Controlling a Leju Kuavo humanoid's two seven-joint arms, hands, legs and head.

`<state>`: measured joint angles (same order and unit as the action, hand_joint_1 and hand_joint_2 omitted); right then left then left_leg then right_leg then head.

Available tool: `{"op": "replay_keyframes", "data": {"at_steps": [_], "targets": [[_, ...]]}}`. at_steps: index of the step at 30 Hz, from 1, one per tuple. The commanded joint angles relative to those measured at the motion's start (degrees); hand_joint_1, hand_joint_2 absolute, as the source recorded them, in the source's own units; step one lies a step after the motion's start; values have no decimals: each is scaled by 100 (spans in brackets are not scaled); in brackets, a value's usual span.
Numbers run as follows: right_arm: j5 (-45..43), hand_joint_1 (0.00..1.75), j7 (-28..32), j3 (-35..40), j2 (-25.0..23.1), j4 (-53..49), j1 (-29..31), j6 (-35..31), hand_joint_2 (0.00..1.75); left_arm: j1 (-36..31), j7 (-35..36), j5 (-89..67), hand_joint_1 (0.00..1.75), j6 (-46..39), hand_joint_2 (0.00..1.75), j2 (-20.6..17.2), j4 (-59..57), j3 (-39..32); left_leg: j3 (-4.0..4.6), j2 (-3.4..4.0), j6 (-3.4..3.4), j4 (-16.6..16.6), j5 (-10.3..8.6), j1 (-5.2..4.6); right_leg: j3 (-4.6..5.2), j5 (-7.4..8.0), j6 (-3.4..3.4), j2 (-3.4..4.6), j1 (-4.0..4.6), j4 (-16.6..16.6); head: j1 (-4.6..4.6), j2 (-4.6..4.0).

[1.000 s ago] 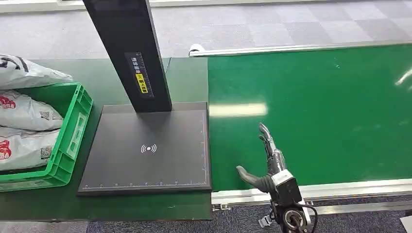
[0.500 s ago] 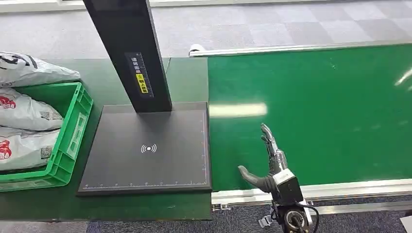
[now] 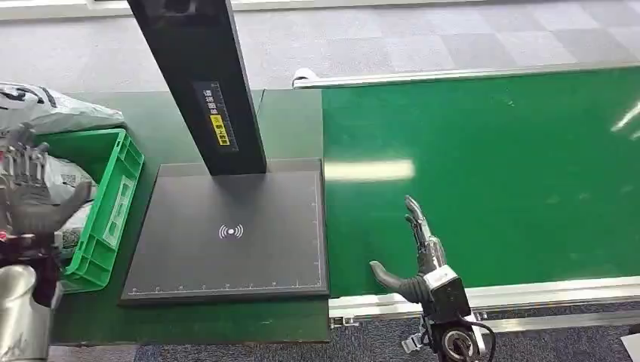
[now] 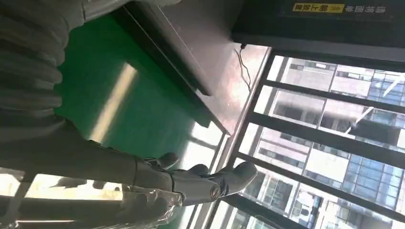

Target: Moved the parcel from conveyor to table for the left to box.

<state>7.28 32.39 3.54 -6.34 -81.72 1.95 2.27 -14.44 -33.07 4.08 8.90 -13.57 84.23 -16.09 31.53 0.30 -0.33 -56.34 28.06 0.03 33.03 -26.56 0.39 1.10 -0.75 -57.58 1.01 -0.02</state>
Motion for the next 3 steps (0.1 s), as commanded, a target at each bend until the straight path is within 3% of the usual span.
{"op": "replay_keyframes", "data": {"at_steps": [1,3], "targets": [[31,0,-116,-127,-75,218,-57,100,175,857,-117,239,0,117,175,1317,178,448,-30,-20,-1,27,-5,-7,-33,-2,-1,-24,-6,21,4,0],[49,0,-132,-125,-77,213,-102,122,175,954,-124,246,0,122,175,1468,51,469,-18,-16,0,13,-1,-3,-20,-2,-1,-18,-2,11,0,0]]}}
